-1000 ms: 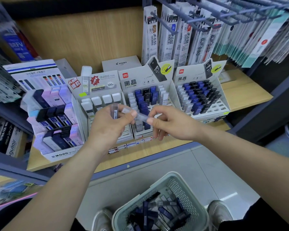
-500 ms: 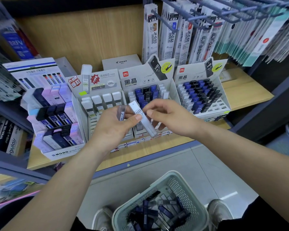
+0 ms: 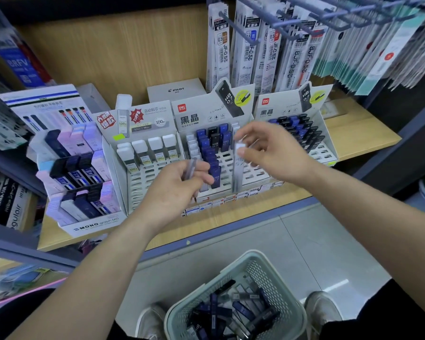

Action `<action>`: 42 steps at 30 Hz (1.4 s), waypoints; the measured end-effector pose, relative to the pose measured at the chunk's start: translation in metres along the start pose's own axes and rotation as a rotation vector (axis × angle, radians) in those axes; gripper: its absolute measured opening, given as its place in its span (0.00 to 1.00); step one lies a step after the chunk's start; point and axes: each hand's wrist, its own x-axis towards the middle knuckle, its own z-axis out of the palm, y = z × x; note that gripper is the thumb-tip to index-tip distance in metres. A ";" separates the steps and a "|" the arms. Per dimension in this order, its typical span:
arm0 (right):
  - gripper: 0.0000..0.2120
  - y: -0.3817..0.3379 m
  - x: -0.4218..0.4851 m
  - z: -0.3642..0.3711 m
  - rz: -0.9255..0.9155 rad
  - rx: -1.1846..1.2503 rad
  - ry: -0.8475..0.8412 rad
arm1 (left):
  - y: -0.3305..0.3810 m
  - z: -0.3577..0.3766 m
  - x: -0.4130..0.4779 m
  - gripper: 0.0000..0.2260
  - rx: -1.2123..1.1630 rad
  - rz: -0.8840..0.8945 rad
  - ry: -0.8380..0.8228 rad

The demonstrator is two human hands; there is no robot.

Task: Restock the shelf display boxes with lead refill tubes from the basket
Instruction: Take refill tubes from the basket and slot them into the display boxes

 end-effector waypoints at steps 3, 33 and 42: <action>0.09 0.016 0.007 -0.020 -0.011 -0.142 0.151 | -0.003 -0.004 0.001 0.13 0.031 0.024 -0.027; 0.11 0.023 0.020 0.005 -0.099 -0.490 0.172 | -0.001 -0.008 -0.007 0.07 0.019 0.066 -0.011; 0.05 -0.032 -0.015 0.039 -0.073 0.129 -0.104 | 0.004 0.002 -0.007 0.05 -0.052 0.069 -0.133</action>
